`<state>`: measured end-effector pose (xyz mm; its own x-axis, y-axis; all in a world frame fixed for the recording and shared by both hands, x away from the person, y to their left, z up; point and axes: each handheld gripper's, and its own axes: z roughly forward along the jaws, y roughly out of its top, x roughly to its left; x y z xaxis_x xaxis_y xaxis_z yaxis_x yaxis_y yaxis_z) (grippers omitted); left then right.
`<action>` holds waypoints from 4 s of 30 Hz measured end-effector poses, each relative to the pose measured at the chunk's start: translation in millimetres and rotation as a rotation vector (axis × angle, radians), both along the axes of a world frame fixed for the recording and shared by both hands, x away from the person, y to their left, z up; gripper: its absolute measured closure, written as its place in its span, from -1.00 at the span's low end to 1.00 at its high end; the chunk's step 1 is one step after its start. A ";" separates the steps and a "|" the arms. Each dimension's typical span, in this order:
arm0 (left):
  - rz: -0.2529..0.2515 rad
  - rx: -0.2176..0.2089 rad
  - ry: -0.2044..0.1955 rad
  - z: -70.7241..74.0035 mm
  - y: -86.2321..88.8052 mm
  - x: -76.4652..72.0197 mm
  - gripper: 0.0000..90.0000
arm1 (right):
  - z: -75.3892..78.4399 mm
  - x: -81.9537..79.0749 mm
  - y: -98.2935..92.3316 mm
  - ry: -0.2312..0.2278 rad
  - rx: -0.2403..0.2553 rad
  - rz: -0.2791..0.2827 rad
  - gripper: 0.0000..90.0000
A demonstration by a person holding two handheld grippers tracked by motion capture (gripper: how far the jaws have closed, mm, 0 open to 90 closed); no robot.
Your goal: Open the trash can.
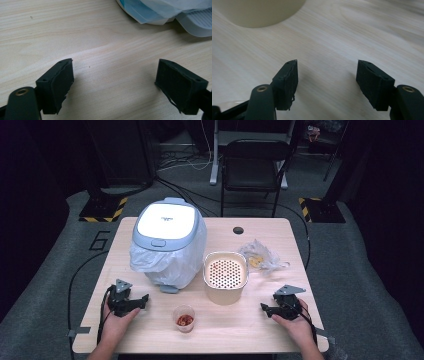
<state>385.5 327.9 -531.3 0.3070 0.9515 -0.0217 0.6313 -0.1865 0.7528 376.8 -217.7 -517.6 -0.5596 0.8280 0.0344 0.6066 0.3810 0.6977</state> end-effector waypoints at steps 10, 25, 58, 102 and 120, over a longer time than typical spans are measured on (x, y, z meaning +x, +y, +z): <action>-0.002 0.002 -0.004 -0.1 -0.1 0.1 -0.67 | 24.4 -24.1 29.7 -0.044 0.061 0.146 -0.29; -0.002 0.002 -0.007 -0.3 -0.2 0.1 -0.67 | 42.3 -38.8 101.0 -0.057 0.140 0.421 -0.45; -0.001 -0.001 -0.008 -0.4 -0.3 0.1 -0.67 | 32.6 -33.6 228.7 -0.059 0.169 0.693 -0.62; -0.002 0.003 -0.005 -0.1 -0.2 -0.1 -0.67 | 39.0 -33.8 134.6 -0.177 0.155 0.530 -0.25; 0.003 -0.001 -0.010 -0.5 -0.7 -0.4 -0.67 | 32.2 -34.2 79.0 -0.176 0.163 0.409 -0.25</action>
<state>385.1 327.2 -531.8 0.3046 0.9523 -0.0199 0.6245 -0.1838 0.7591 342.6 -138.8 -485.5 -0.8478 0.5300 0.0206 0.2963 0.4410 0.8472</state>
